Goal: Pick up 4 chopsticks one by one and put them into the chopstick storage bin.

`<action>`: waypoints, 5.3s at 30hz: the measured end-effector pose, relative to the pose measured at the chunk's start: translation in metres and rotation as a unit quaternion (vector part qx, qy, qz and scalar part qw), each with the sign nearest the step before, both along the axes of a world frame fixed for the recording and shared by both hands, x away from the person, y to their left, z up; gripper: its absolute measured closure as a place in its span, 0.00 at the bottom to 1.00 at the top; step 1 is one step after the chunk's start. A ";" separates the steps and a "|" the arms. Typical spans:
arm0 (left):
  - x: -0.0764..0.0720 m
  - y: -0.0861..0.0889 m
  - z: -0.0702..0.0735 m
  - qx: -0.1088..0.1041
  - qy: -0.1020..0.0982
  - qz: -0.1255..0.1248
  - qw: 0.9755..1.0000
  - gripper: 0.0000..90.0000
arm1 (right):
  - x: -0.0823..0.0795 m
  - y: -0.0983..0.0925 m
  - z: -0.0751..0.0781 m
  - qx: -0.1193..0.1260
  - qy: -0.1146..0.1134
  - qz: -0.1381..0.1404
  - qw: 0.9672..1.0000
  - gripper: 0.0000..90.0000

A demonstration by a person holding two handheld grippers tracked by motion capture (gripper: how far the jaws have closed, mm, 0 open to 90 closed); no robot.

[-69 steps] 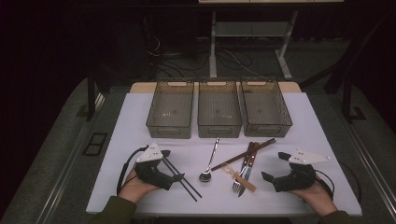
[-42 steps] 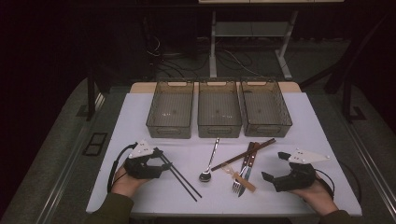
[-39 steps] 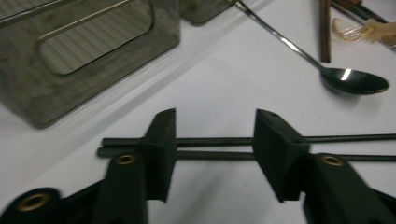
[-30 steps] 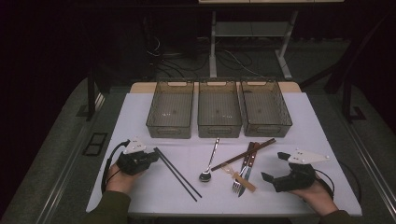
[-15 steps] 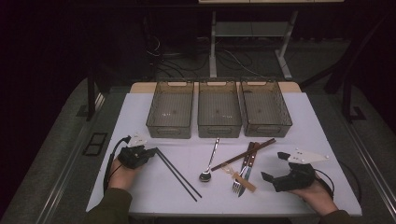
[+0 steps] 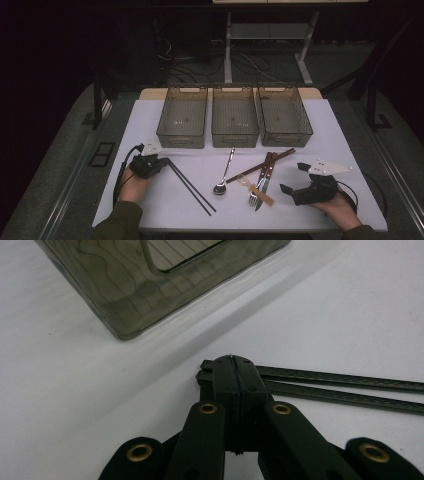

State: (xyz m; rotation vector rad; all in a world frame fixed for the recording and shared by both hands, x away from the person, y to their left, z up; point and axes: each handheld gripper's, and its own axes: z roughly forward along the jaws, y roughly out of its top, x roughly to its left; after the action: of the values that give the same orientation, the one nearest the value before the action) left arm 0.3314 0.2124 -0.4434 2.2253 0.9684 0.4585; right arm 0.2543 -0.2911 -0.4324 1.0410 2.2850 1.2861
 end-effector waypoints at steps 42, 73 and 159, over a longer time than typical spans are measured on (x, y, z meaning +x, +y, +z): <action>0.020 -0.021 -0.002 0.011 -0.001 -0.012 1.000 1.00 | 0.000 0.000 0.000 -0.001 -0.001 -0.001 1.000 0.01; 0.029 -0.039 -0.003 0.009 -0.007 -0.028 1.000 1.00 | 0.000 0.000 0.000 -0.001 0.000 -0.002 1.000 0.01; 0.037 -0.112 -0.006 0.000 -0.015 -0.128 0.992 1.00 | 0.000 -0.002 0.000 0.000 -0.001 -0.002 1.000 0.01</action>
State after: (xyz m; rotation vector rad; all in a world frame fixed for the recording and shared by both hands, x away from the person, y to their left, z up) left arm 0.3680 0.1006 -0.4493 2.2952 0.6546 0.3727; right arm 0.2544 -0.2927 -0.4321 1.0437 2.2805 1.2848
